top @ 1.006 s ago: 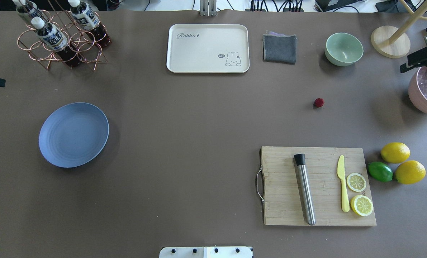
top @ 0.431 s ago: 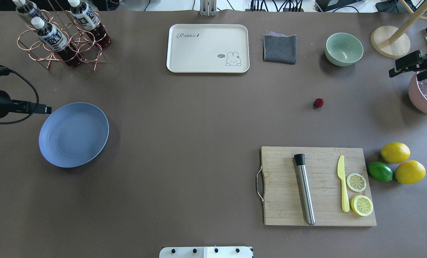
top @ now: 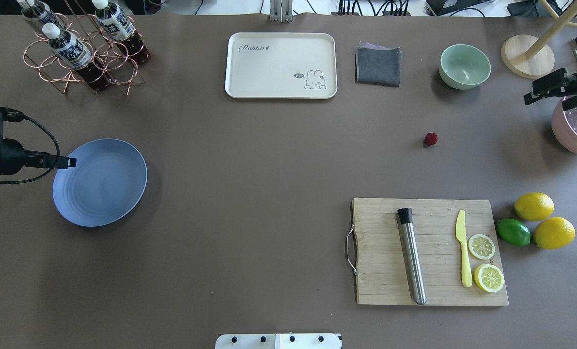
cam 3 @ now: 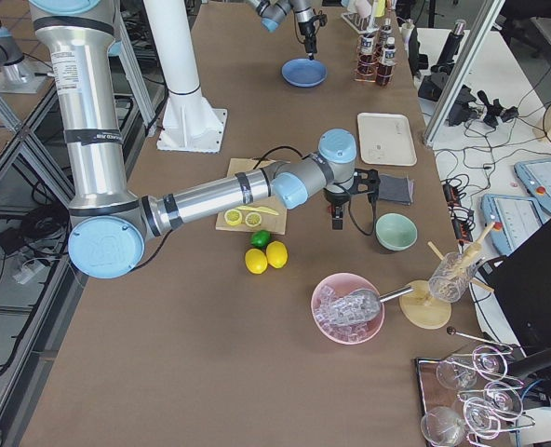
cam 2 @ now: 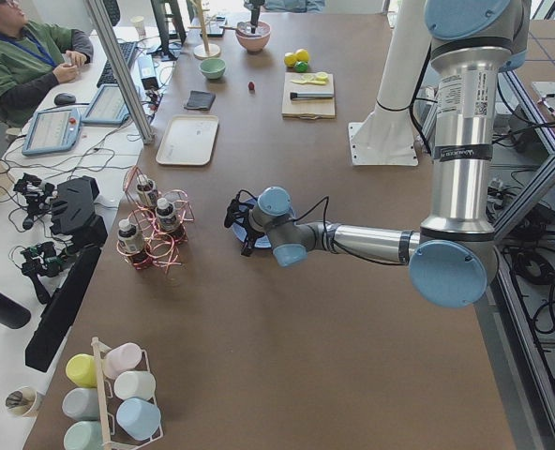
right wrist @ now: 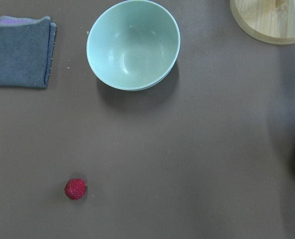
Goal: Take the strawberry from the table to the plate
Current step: 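Move the left gripper down to the edge of the blue plate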
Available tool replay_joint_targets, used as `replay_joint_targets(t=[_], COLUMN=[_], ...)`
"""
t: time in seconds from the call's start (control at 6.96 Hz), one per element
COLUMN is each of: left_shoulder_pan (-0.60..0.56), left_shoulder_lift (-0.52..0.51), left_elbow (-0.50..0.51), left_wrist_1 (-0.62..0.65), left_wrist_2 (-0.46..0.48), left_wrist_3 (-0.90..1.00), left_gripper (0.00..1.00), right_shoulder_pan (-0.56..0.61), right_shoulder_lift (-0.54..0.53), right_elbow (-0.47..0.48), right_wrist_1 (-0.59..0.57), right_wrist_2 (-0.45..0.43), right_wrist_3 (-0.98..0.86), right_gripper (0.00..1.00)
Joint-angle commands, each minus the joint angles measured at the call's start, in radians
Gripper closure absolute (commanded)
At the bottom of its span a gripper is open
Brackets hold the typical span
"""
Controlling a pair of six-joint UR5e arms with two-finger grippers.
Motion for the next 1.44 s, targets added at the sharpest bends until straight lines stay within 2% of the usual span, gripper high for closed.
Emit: replay_joint_targets(t=[0.0, 0.14, 0.29, 0.43, 0.58, 0.72, 0.86, 1.01, 1.15, 1.29], left_shoulder_pan=[0.018, 0.033, 0.038, 0.039, 0.039, 0.038, 0.038, 0.038, 0.039, 0.038], left_shoulder_lift=[0.0, 0.0, 0.0, 0.0, 0.0, 0.0, 0.0, 0.006, -0.001, -0.009], left_elbow=[0.007, 0.007, 0.009, 0.01, 0.009, 0.009, 0.006, 0.013, 0.02, 0.018], left_wrist_1=[-0.012, -0.012, -0.012, -0.012, -0.012, -0.012, -0.023, -0.082, -0.083, -0.08], left_wrist_2=[0.001, 0.002, 0.002, 0.002, 0.002, 0.002, 0.002, -0.008, -0.013, -0.08], left_wrist_3=[0.005, 0.005, 0.005, 0.008, 0.01, 0.011, 0.011, 0.01, 0.008, 0.008], left_gripper=[0.11, 0.2, 0.21, 0.27, 0.42, 0.64, 1.0, 1.0, 1.0, 1.0], right_shoulder_pan=[-0.003, -0.003, -0.003, -0.003, -0.003, -0.005, -0.005, -0.005, -0.006, -0.006], right_shoulder_lift=[0.0, 0.0, 0.0, 0.0, 0.0, 0.0, 0.0, 0.0, 0.0, 0.002], right_elbow=[0.002, 0.002, 0.002, 0.002, 0.004, 0.002, 0.001, 0.002, -0.001, -0.004], right_wrist_1=[0.0, 0.0, 0.0, 0.0, 0.0, 0.0, 0.0, 0.0, 0.0, 0.0], right_wrist_2=[-0.002, -0.002, -0.003, -0.011, -0.011, -0.012, -0.012, -0.012, -0.014, -0.023], right_wrist_3=[0.013, 0.013, 0.013, 0.013, 0.013, 0.013, 0.013, 0.015, 0.013, 0.013], right_gripper=[0.0, 0.0, 0.0, 0.0, 0.0, 0.0, 0.0, 0.0, 0.0, 0.0])
